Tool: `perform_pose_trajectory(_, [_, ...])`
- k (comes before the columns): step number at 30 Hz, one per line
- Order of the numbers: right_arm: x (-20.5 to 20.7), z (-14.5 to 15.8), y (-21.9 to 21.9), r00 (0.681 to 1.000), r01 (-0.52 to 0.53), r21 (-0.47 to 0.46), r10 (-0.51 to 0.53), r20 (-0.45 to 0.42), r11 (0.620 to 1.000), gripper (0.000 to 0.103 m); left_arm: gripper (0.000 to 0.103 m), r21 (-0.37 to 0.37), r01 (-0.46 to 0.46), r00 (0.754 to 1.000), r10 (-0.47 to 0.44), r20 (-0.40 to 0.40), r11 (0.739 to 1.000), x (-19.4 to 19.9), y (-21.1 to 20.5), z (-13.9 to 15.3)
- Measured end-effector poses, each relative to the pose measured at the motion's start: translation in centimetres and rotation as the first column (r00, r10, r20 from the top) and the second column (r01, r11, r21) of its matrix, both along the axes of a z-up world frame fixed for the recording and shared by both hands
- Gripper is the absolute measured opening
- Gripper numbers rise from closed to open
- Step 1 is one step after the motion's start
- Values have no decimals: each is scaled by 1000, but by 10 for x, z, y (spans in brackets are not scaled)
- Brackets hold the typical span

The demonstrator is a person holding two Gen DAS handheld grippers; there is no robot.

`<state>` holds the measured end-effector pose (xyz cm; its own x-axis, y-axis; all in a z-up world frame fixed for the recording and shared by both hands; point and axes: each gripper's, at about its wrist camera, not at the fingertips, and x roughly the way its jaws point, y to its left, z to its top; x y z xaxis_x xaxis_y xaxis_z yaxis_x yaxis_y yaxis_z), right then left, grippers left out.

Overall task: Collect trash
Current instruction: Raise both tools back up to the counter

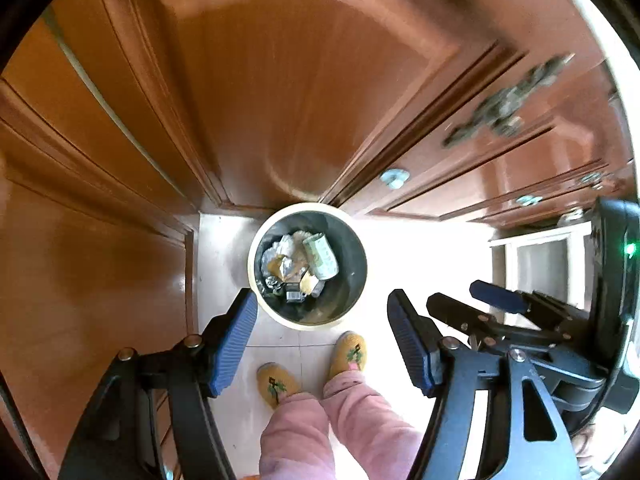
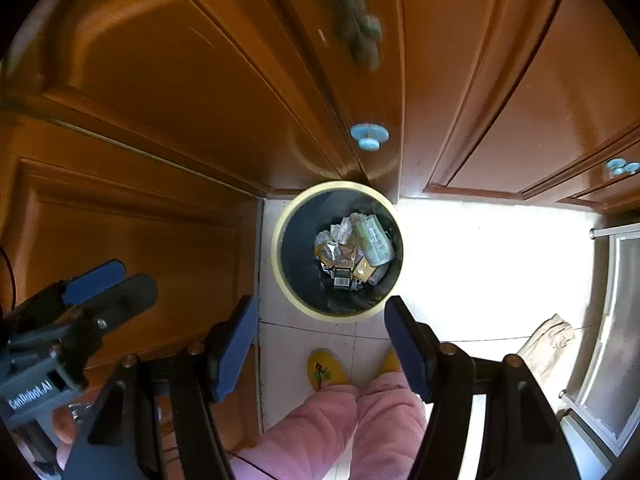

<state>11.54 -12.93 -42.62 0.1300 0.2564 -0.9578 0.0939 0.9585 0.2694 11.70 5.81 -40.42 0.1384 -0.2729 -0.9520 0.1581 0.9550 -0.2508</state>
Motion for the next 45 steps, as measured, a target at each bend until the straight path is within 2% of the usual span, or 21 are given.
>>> perform_pose_trajectory(5, [-8,65,2,999,5,0,-5,43,1000,66,66,-47,-21,999,23,47,999,0,17,78])
perform_pose_trajectory(11, [-24,154,6,992,-1,10,-1,130,1000,66,66,-90,-25,987,39,154,996,-7,32,180])
perform_pose_trajectory(14, [-33,197,8,983,-9,13,6,181,1000,66,66,-87,-7,977,26,213,996,-12,35,225])
perform_pose_trajectory(19, [-46,268,7,959,-12,14,7,282,1000,66,66,-82,41,943,-12,333,996,-24,32,301])
perform_pose_trajectory(23, [-52,315,9,930,-9,11,4,366,1000,66,67,-71,64,912,-29,410,995,-31,30,347])
perform_pose_trajectory(26, [-55,348,12,902,-6,9,1,431,1000,66,67,-60,69,885,-34,464,996,-30,31,372])
perform_pose_trajectory(33, [-49,405,21,843,-15,-7,16,537,1000,66,69,-27,53,839,-30,544,998,-25,32,408])
perform_pose_trajectory(36, [-39,413,21,829,-25,-8,25,558,1000,66,71,11,34,820,-34,571,999,-14,30,416])
perform_pose_trajectory(40, [-17,417,18,827,-33,4,25,561,999,66,71,66,13,804,-50,593,998,7,26,422])
perform_pose_trajectory(45, [26,415,9,824,-58,23,35,565,998,66,71,99,-23,801,-41,597,995,44,15,422])
